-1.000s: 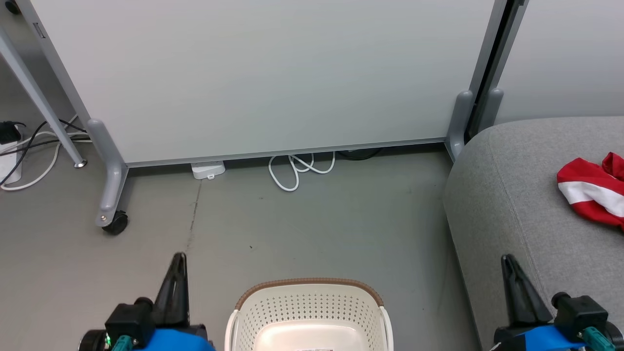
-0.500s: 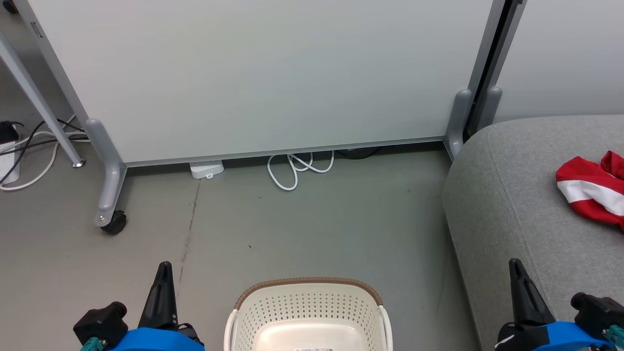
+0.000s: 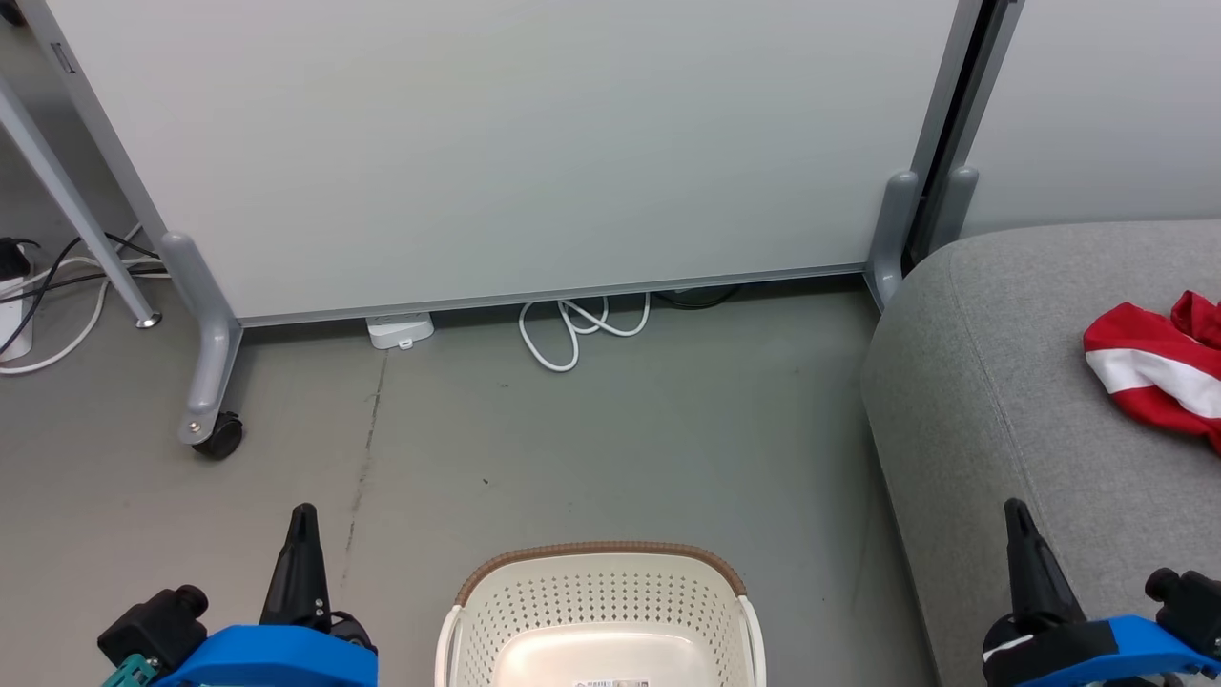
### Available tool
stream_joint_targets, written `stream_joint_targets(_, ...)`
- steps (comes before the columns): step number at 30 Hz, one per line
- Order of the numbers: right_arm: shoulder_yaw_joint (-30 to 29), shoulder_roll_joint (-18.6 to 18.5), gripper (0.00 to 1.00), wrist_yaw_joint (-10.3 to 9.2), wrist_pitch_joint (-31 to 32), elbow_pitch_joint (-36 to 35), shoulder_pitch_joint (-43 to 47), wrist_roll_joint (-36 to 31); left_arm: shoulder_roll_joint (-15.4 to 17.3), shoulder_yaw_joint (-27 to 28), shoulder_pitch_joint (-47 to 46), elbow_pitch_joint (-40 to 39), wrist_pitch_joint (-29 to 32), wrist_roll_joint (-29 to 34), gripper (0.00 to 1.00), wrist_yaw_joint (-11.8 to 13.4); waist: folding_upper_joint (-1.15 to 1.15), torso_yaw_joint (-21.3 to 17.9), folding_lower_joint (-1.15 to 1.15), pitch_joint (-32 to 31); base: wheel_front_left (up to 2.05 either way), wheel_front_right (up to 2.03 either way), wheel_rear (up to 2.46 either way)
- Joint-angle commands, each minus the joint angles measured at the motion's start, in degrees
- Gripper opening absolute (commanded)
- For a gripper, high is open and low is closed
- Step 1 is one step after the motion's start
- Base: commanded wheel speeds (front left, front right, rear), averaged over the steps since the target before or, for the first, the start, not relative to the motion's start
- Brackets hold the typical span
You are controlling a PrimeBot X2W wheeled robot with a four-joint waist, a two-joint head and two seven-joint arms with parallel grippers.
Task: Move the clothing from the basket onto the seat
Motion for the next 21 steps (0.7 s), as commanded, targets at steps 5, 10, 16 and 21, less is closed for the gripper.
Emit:
stream_joint_targets(5, -0.29, -0.20, 0.00, 0.01, 1.36, -1.08, -2.33, 5.91, 0.05, 0.91, -2.46, -1.15, 1.44, -5.62, 0.00, -0.43, 0.00, -0.14, 0.00, 0.07, 0.00, 0.00, 0.00)
stream_joint_targets(10, -0.38, -0.21, 0.00, 0.01, 2.38, -1.12, -2.72, 10.09, 0.05, 1.39, -2.73, -1.25, 2.43, -9.61, 0.00, -0.49, 0.00, -0.26, 0.00, 0.13, 0.00, 0.00, 0.00)
stream_joint_targets(16, -0.48, -0.22, 0.00, 0.01, 3.52, -1.17, -3.13, 14.80, 0.05, 1.93, -3.18, -1.39, 3.58, -14.18, 0.00, -0.55, 0.00, -0.42, 0.00, 0.21, 0.00, 0.00, 0.00)
stream_joint_targets(21, -0.57, -0.22, 0.00, 0.01, 4.42, -1.19, -3.43, 18.53, 0.05, 2.31, -3.45, -1.48, 4.50, -17.77, 0.00, -0.61, 0.00, -0.54, 0.00, 0.27, 0.00, 0.00, 0.00)
